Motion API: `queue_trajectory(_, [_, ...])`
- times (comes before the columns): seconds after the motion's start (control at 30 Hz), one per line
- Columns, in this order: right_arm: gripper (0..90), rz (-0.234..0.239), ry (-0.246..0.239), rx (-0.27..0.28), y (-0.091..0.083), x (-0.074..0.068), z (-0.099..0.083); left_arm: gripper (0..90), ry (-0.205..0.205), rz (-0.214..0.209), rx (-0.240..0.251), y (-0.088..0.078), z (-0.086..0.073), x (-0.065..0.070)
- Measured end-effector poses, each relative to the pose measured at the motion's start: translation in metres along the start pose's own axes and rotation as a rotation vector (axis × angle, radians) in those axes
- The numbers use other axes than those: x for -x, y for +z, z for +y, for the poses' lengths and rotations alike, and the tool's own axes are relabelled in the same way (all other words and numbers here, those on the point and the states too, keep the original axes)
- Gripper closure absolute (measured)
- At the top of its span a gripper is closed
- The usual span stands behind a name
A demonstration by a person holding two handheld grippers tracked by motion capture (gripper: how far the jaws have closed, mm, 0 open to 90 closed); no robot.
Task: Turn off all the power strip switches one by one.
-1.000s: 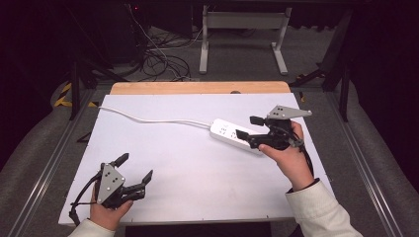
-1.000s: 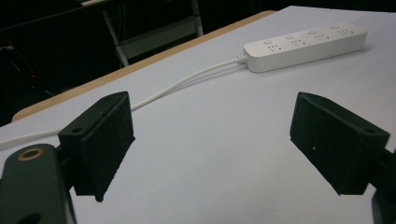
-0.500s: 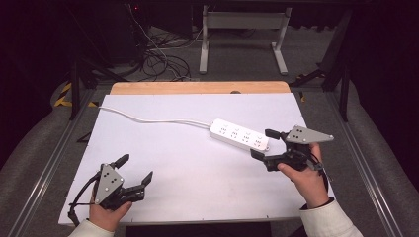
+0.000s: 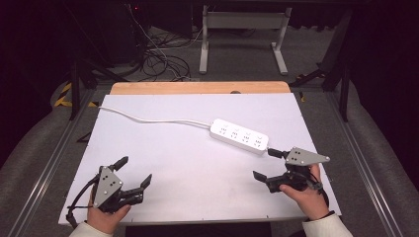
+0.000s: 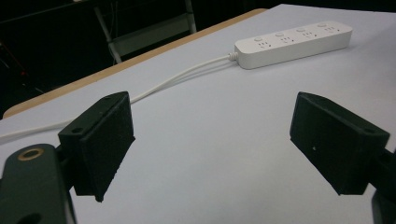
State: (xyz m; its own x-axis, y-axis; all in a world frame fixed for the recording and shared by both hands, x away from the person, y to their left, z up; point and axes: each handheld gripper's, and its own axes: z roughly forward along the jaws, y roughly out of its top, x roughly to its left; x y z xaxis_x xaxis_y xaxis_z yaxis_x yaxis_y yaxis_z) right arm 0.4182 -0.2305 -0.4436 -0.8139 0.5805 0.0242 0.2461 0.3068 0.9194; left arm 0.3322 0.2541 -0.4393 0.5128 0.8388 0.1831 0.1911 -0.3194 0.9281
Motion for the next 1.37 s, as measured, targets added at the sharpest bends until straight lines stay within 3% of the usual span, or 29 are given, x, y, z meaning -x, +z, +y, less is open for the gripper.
queue_trajectory(0.23, [6.4,-0.011,0.015,-0.037,0.002,0.0,-0.026,13.5,0.002,-0.023,-0.011,0.0,-0.004,0.0])
queue_trajectory(0.33, [6.2,-0.023,0.018,-0.079,0.006,-0.001,-0.035,13.4,0.017,-0.011,-0.013,-0.001,-0.005,0.0])
queue_trajectory(0.43, [6.5,-0.028,0.009,-0.109,0.01,-0.005,-0.042,13.4,0.001,-0.006,-0.011,0.0,-0.006,-0.001])
queue_trajectory(0.93, [11.8,-0.045,0.011,-0.037,0.003,-0.002,-0.037,13.7,0.0,0.009,0.006,0.002,-0.007,-0.003])
queue_trajectory(1.37, [12.1,-0.06,-0.007,-0.035,0.001,-0.001,-0.037,13.9,0.007,0.015,0.011,0.002,-0.007,-0.004])
